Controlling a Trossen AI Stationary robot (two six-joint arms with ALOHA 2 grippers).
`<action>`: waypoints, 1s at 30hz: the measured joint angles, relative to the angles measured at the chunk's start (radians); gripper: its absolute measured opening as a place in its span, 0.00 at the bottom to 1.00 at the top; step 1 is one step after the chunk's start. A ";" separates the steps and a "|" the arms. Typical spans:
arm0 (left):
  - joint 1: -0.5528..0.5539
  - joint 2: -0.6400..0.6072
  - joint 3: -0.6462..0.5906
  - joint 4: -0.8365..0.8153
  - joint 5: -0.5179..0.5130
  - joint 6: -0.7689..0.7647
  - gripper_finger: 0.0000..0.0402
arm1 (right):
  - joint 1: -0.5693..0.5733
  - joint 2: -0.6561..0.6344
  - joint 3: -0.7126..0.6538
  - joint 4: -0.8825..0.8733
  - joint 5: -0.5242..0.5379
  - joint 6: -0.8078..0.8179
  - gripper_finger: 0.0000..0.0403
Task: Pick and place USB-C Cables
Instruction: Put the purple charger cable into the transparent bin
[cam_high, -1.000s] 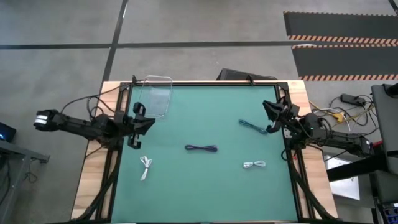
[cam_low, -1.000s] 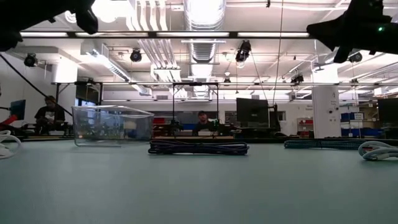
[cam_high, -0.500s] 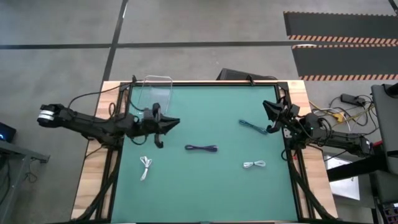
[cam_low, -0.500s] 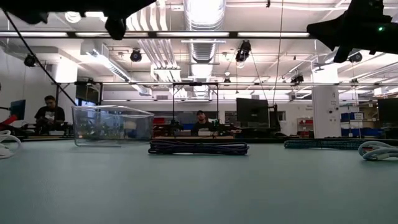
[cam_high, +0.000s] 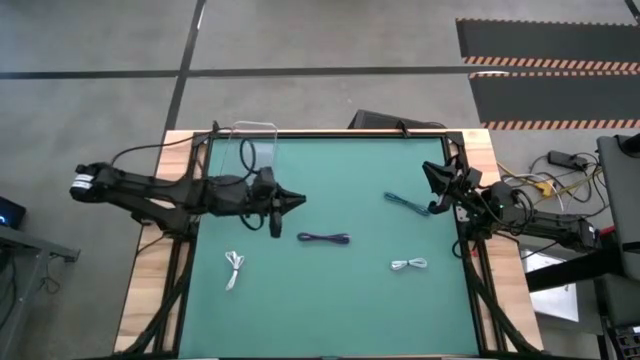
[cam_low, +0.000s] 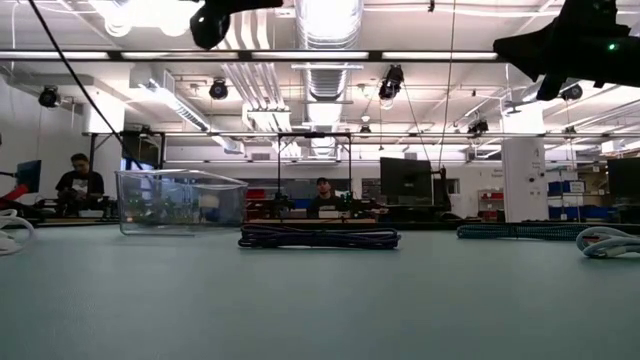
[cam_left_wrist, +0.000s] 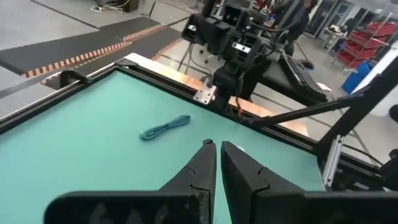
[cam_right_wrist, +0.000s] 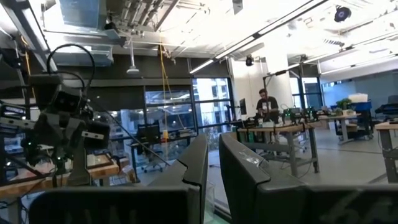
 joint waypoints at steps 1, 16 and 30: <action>-0.006 0.014 0.013 -0.003 0.001 0.000 0.02 | 0.000 0.000 0.000 0.000 0.000 0.000 0.08; -0.096 0.253 0.207 -0.108 0.029 -0.048 0.02 | 0.000 0.000 0.000 -0.006 0.000 0.000 0.08; -0.095 0.494 0.308 -0.396 0.087 0.003 0.02 | 0.000 0.000 0.000 0.003 0.008 -0.046 0.08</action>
